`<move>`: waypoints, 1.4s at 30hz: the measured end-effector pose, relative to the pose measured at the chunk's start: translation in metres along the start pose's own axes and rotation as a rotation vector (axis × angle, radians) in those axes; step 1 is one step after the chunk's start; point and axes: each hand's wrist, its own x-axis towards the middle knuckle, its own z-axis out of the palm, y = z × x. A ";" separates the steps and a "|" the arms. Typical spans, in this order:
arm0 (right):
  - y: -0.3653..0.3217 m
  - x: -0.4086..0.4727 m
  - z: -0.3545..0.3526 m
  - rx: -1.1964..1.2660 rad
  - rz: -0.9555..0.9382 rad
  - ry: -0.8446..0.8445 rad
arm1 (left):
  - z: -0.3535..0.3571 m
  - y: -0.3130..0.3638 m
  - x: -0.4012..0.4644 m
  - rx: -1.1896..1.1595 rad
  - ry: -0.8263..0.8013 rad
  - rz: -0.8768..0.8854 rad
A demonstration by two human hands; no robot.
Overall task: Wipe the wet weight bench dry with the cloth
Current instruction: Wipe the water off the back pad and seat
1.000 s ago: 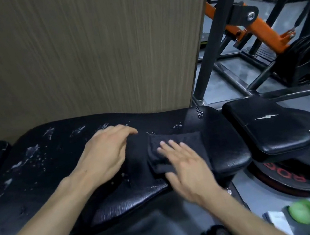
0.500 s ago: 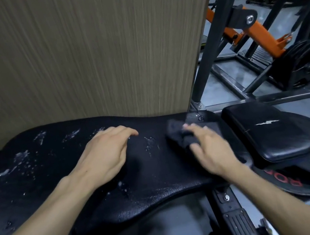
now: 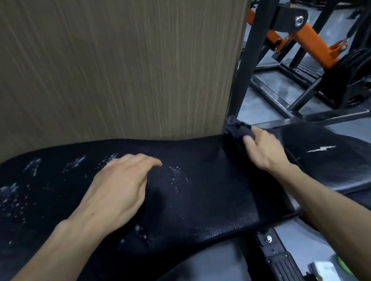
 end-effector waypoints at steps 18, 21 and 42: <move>0.021 -0.151 0.015 0.087 -0.155 0.144 | 0.019 0.012 0.017 -0.013 -0.063 0.078; 0.029 -0.150 0.005 0.039 -0.229 0.048 | 0.017 0.008 0.016 -0.023 -0.060 0.067; -0.090 -0.078 0.045 0.099 -0.660 -0.233 | -0.019 -0.032 -0.020 -0.009 0.012 -0.093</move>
